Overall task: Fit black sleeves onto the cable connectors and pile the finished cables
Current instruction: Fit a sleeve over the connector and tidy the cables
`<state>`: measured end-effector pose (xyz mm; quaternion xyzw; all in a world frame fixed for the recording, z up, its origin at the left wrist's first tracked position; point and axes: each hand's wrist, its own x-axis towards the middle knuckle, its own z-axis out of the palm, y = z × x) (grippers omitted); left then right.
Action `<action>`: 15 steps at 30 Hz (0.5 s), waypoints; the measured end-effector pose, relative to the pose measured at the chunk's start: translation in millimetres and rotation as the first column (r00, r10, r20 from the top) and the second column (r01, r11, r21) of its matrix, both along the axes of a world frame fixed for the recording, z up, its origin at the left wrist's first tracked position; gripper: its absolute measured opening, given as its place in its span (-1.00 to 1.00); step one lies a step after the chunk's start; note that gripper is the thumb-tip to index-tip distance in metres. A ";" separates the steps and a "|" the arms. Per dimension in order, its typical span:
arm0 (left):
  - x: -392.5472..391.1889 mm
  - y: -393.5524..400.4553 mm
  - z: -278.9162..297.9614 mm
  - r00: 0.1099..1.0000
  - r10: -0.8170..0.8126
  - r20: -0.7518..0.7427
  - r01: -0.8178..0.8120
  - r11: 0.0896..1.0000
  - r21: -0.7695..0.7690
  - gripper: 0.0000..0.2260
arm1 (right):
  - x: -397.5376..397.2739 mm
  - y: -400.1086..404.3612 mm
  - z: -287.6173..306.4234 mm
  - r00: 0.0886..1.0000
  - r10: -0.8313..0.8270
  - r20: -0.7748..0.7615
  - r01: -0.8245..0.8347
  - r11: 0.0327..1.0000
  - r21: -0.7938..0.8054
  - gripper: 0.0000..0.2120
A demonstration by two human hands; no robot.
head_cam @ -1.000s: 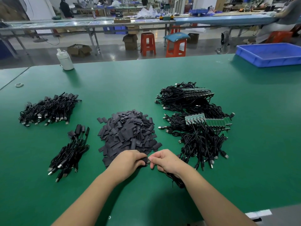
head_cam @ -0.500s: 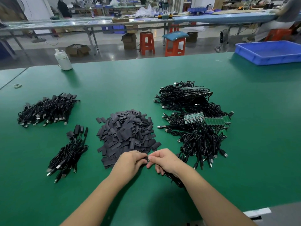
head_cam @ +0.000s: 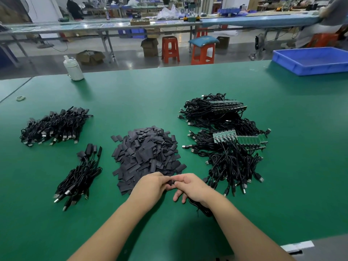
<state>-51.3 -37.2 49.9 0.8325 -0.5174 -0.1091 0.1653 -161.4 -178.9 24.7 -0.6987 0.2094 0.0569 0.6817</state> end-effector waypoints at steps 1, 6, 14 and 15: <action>1.0 -2.3 1.5 0.999 -0.013 0.038 0.010 0.998 0.060 -0.75 | 0.0 -0.2 -0.2 1.000 -0.001 -0.004 0.001 1.000 -0.004 -0.66; 2.4 -10.1 8.0 0.985 -0.068 0.156 0.035 0.979 0.202 -0.79 | 1.0 -0.6 -4.3 1.000 0.008 -0.007 -0.008 0.999 -0.040 -0.62; -5.3 -19.1 21.5 0.977 -0.121 0.176 0.050 0.930 0.363 -0.81 | 1.9 1.9 -5.7 0.999 -0.004 -0.033 0.001 0.998 -0.070 -0.52; -6.5 -19.9 23.4 0.977 -0.123 0.175 0.048 0.923 0.382 -0.81 | 1.9 2.1 -6.0 0.999 -0.006 -0.038 0.004 0.997 -0.071 -0.50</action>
